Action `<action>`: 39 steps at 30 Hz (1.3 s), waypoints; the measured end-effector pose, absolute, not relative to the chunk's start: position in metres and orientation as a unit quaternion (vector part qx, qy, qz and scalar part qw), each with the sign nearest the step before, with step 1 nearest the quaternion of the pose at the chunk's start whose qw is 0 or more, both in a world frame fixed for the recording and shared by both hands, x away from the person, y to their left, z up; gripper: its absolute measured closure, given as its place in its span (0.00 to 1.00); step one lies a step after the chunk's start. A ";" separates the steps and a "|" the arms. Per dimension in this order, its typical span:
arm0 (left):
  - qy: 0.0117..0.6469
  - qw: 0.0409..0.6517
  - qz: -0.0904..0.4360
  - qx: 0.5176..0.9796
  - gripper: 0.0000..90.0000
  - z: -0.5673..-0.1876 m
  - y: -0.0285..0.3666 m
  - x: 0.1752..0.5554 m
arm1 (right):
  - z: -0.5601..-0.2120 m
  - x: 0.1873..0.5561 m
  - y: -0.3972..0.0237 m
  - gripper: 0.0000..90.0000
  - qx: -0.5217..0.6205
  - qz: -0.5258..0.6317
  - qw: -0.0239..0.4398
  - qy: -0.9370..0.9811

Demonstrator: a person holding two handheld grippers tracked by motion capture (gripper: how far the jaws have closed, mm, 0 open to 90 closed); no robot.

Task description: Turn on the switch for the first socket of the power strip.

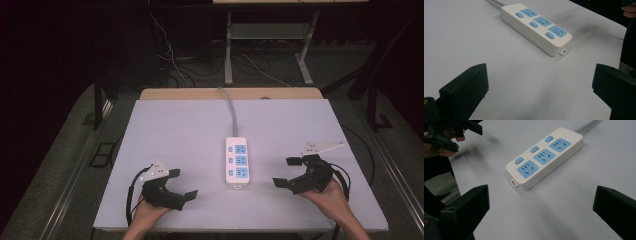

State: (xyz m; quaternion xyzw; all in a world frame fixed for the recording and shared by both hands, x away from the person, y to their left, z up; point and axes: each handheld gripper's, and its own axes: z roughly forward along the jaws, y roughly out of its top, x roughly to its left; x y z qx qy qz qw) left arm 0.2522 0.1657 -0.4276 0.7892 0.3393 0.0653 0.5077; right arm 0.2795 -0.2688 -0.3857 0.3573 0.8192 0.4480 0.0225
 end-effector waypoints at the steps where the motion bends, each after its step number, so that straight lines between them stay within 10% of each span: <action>1: 0.339 0.508 0.065 0.789 0.00 -0.428 0.166 0.252 | -0.386 0.280 -0.269 0.00 0.357 0.448 0.022 0.819; 39: 0.337 0.506 0.059 0.792 0.00 -0.428 0.165 0.252 | -0.367 0.323 -0.224 0.00 0.318 0.419 0.008 0.851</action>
